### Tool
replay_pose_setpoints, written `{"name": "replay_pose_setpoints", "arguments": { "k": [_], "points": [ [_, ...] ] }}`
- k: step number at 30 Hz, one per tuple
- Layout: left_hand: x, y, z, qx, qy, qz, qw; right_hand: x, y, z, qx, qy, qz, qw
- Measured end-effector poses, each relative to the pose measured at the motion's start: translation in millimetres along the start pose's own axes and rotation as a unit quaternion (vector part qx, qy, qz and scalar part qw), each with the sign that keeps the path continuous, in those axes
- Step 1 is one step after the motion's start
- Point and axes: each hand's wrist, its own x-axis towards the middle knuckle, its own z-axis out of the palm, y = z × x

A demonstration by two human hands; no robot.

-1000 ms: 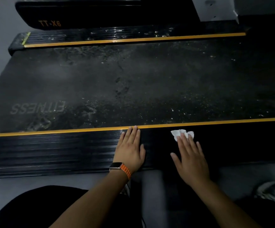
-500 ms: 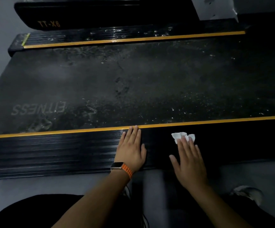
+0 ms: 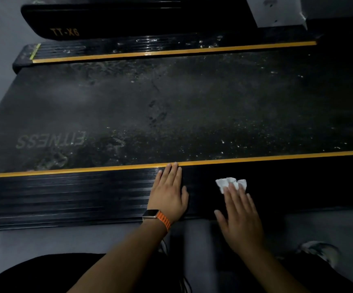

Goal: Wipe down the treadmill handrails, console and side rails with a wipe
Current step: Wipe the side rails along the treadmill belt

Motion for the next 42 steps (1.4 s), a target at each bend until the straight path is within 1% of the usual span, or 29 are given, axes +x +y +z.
{"name": "replay_pose_setpoints", "arguments": {
  "k": [1,4,6,7,10,13,15,17,19,20,24,27,29,32,35,39,42],
  "points": [
    [0,0,0,0.000,0.000,0.000,1.000,1,-13,3,0.009,0.002,-0.012,1.000],
    [0,-2,2,-0.004,0.005,0.001,1.000,2,-43,15,0.022,-0.003,-0.093,0.995],
    [0,-2,2,-0.008,0.005,0.001,1.000,3,-35,15,0.011,0.001,-0.122,0.992],
    [0,-2,2,-0.008,0.004,0.001,1.000,2,-24,14,0.005,0.005,-0.117,0.993],
    [0,-1,1,-0.009,0.003,0.000,1.000,-9,13,6,-0.002,0.023,-0.056,0.998],
    [0,0,1,-0.004,-0.003,0.000,1.000,-16,10,3,-0.003,0.033,-0.008,0.999],
    [0,-1,1,-0.003,-0.001,0.001,1.000,-14,-16,9,0.011,0.034,-0.025,0.999],
    [0,-1,2,-0.004,0.005,0.001,1.000,-14,-39,16,0.020,0.019,-0.083,0.996],
    [0,-2,2,-0.007,0.004,0.003,1.000,-14,-36,18,0.019,0.018,-0.125,0.992],
    [-1,-2,2,-0.008,0.001,0.004,1.000,-15,-26,17,0.017,0.028,-0.131,0.991],
    [0,-2,1,-0.002,-0.006,0.001,1.000,-29,20,7,0.002,0.066,-0.071,0.995],
    [0,-2,1,-0.001,-0.002,0.002,1.000,-31,12,9,0.009,0.072,-0.039,0.997],
    [0,-2,1,-0.005,0.003,0.003,1.000,-29,-15,16,0.023,0.069,-0.058,0.996],
    [-1,-4,1,-0.010,0.002,0.005,1.000,-26,-46,24,0.022,0.038,-0.140,0.989],
    [0,-10,1,-0.016,-0.008,0.014,1.000,-20,-27,20,0.011,0.042,-0.182,0.982],
    [-3,-28,-2,0.003,-0.010,0.025,1.000,-27,9,7,0.007,0.058,-0.166,0.984],
    [-9,-54,-5,0.015,0.009,0.011,1.000,-22,-12,9,0.007,0.061,-0.142,0.988]
  ]
}}
